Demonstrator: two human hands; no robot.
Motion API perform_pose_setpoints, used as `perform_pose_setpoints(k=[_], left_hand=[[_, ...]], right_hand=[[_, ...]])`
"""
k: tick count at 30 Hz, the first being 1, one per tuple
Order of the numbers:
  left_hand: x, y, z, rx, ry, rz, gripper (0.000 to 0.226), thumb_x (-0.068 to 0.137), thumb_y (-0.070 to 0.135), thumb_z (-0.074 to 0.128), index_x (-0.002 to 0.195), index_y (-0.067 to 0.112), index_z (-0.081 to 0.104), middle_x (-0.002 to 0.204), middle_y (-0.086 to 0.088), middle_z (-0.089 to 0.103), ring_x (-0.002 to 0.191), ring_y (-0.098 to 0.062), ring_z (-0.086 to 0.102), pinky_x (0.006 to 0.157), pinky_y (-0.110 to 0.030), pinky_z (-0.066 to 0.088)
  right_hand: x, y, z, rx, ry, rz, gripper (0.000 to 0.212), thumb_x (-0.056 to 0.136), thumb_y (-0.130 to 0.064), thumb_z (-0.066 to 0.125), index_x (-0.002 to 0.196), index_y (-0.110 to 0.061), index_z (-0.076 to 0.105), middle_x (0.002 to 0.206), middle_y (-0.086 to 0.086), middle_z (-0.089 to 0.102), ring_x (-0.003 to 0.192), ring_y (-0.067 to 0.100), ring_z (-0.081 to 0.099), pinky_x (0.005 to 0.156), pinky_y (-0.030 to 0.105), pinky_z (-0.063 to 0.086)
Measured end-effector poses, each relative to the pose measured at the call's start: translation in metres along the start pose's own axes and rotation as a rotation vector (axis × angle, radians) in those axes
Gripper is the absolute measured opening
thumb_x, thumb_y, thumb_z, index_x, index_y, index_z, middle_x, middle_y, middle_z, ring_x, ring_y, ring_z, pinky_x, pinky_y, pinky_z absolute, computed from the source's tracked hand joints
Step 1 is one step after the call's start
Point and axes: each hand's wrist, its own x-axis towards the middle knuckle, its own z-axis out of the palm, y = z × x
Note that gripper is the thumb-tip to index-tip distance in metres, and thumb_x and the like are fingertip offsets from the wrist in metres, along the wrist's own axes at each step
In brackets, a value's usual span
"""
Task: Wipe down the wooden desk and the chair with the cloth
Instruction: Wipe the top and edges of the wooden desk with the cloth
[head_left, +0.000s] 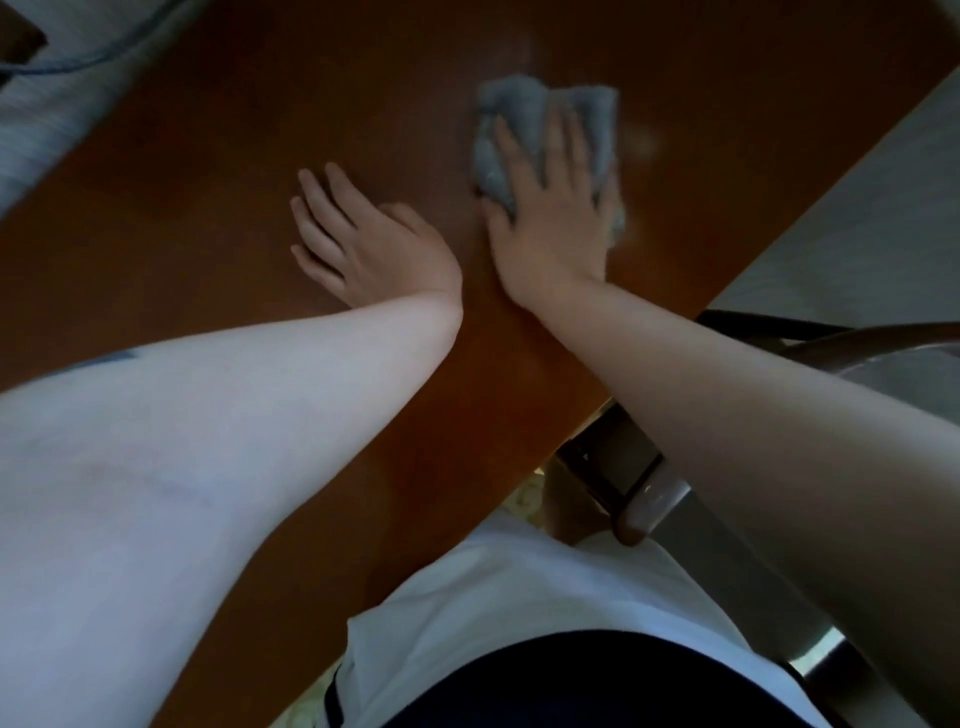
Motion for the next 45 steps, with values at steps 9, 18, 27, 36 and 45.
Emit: perform_pose_setpoints(k=[9, 18, 27, 36, 45], left_hand=[[0.001, 0.000, -0.003, -0.015, 0.009, 0.011, 0.055, 0.093, 0.023, 0.035, 0.148, 0.023, 0.034, 0.158, 0.002, 0.025, 0.147, -0.019, 0.017, 0.118, -0.043, 0.006], [0.000, -0.003, -0.002, 0.024, -0.010, 0.041, 0.057, 0.094, 0.023, 0.031, 0.150, 0.028, 0.031, 0.160, 0.003, 0.020, 0.148, -0.019, 0.013, 0.118, -0.045, 0.005], [0.000, 0.003, -0.006, 0.001, -0.194, 0.433, 0.056, 0.095, 0.019, 0.035, 0.151, 0.025, 0.028, 0.160, 0.008, 0.022, 0.148, -0.013, 0.009, 0.120, -0.044, 0.001], [0.001, 0.001, -0.013, -0.024, -0.245, 0.462, 0.053, 0.098, 0.017, 0.034, 0.151, 0.023, 0.028, 0.160, 0.007, 0.021, 0.149, -0.013, 0.008, 0.120, -0.041, -0.001], [0.007, -0.078, -0.036, 0.085, -0.358, 0.887, 0.054, 0.100, 0.031, 0.026, 0.152, 0.017, 0.026, 0.160, 0.000, 0.021, 0.149, -0.016, 0.010, 0.121, -0.039, 0.007]], right_hand=[[-0.002, 0.020, 0.004, -0.038, 0.095, -0.081, 0.056, 0.100, -0.052, 0.027, 0.153, -0.042, 0.014, 0.164, 0.003, 0.006, 0.150, 0.020, 0.002, 0.118, 0.047, 0.000], [0.036, 0.013, -0.007, -0.016, -0.041, -0.236, 0.057, 0.100, -0.052, 0.030, 0.153, -0.043, 0.013, 0.164, 0.000, 0.004, 0.150, 0.018, 0.000, 0.119, 0.048, 0.000], [0.028, 0.017, -0.010, -0.035, -0.043, -0.340, 0.055, 0.102, -0.051, 0.027, 0.154, -0.041, 0.012, 0.164, 0.000, 0.004, 0.150, 0.017, -0.001, 0.118, 0.044, -0.002], [0.014, 0.000, -0.012, -0.053, -0.124, -0.408, 0.056, 0.101, -0.054, 0.024, 0.153, -0.043, 0.006, 0.164, -0.001, -0.003, 0.150, 0.016, -0.007, 0.118, 0.045, -0.005], [-0.074, 0.017, 0.022, -0.054, 0.075, -0.058, 0.058, 0.100, -0.050, 0.029, 0.154, -0.037, 0.014, 0.163, 0.005, 0.010, 0.150, 0.022, 0.005, 0.116, 0.050, 0.011]])
